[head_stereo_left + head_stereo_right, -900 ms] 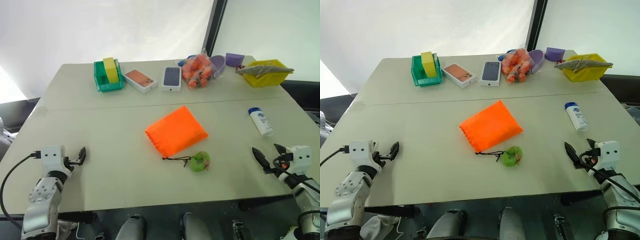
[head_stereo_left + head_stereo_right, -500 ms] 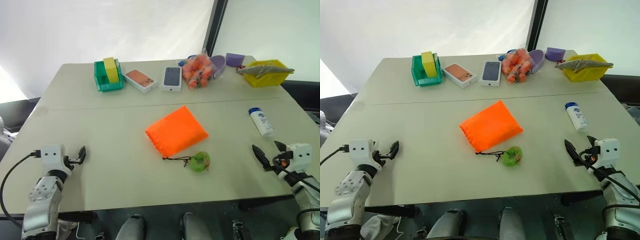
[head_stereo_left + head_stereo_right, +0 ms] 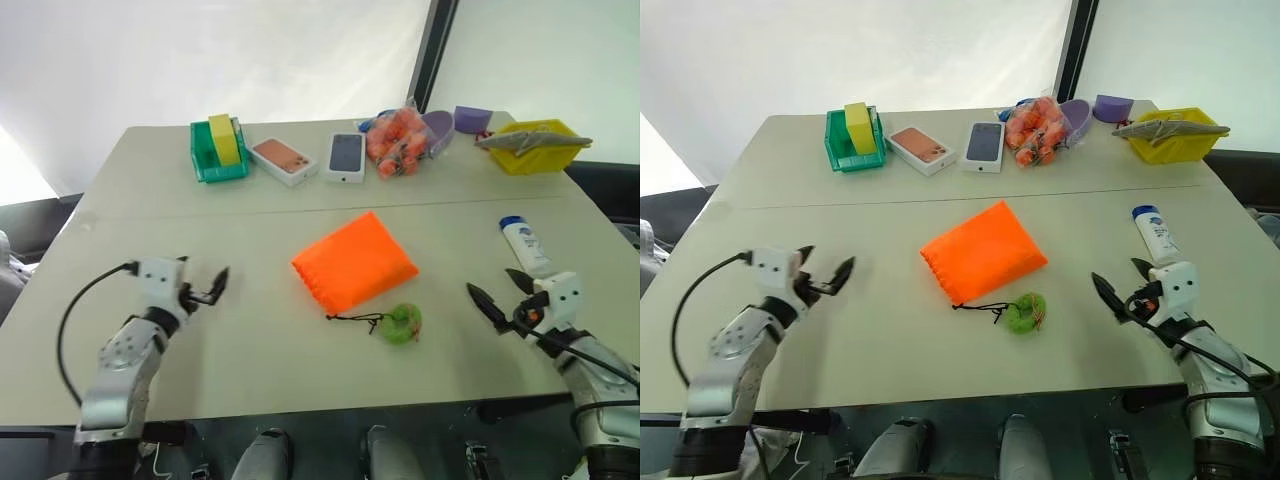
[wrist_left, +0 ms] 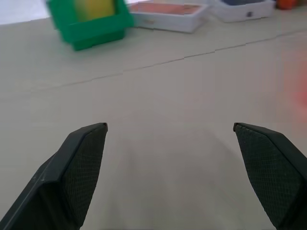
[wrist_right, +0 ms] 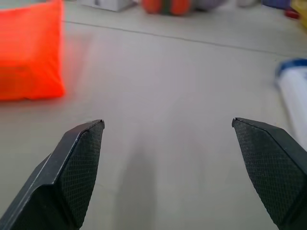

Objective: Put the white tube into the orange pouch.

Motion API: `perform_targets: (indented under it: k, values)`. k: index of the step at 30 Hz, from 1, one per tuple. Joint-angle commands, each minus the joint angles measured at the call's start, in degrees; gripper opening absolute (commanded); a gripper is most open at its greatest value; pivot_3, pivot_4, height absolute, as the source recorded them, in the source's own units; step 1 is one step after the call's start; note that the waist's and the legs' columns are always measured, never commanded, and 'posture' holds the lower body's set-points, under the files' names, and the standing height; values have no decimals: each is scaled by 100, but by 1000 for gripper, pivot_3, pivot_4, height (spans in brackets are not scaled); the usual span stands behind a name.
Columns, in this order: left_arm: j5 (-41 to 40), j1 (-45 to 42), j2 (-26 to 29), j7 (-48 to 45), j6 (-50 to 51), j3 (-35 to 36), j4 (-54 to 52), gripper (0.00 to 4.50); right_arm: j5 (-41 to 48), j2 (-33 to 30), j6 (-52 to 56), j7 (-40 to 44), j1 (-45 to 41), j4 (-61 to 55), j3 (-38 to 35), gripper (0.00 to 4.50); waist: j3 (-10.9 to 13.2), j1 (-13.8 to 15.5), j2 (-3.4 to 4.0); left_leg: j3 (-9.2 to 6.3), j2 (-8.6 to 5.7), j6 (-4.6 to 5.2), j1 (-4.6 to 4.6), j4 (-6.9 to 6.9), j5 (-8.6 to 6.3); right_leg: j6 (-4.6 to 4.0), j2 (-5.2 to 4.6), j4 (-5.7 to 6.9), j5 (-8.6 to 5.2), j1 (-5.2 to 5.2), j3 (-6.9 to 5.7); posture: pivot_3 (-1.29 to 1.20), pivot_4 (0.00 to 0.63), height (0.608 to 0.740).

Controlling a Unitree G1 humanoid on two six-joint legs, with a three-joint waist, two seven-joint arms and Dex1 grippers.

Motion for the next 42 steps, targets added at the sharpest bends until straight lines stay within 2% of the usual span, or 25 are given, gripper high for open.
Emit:
perform_targets:
  k: [1,4,8,13,19,22,29,30,35,42]
  values:
    - [468,-293,308,-516,-607,-506,-129,4500,112,65,94,57,77,-586,136,4428,0,2,1,0,0,0,-1,0,0,0,0,-1,0,0,1,0,150,740]
    - [1100,-607,746,-1066,-1364,-1145,140,4500,124,139,168,49,100,-904,312,4428,1,21,0,0,1,0,-7,0,0,0,2,0,0,-8,0,0,150,740]
    - [1538,-1049,992,-1428,-2192,-1577,746,4500,91,178,198,58,28,-998,408,4428,-4,71,16,2,1,0,-9,0,0,-2,1,-2,0,-8,1,0,150,740]
    - [2160,-1940,854,-1482,-3270,-2067,1826,4500,39,191,163,72,-21,-1012,487,4428,-2,121,14,-9,-1,3,-30,3,2,0,2,-1,1,-20,-5,0,150,740]
    - [2589,-2681,480,-1306,-4110,-2383,2936,4500,-3,234,148,-52,14,-1067,500,4428,-3,93,15,-14,-4,4,-33,3,3,28,1,0,13,-20,-9,0,150,740]
    - [2596,-2932,299,-1286,-4490,-2433,3468,3713,-15,260,166,-204,32,-1072,441,4500,-3,92,15,-17,-4,4,-30,4,3,36,2,6,15,-19,-14,0,150,740]
    - [2359,-3085,90,-1248,-4686,-2247,4063,234,-81,341,388,-985,-131,-1022,79,4500,-3,94,15,-19,-6,5,-26,6,4,45,2,9,19,-14,-15,0,150,740]
    - [2330,-3073,73,-1236,-4639,-2215,4074,51,-95,363,470,-1161,-184,-1007,3,4500,-3,96,14,-19,-6,5,-26,7,4,49,2,9,22,-14,-14,0,150,740]
    - [2157,-2864,77,-1190,-4223,-2003,3898,51,-603,415,587,-2148,-515,-563,-246,4500,-4,82,15,-21,-6,5,-23,6,4,50,2,13,23,-14,-15,0,150,740]
    - [1709,-1953,261,-1090,-3119,-1396,2540,51,-1119,356,507,-2837,-1159,589,-308,4500,-7,40,22,-23,-6,6,-16,4,4,48,4,17,24,-11,-12,0,150,740]
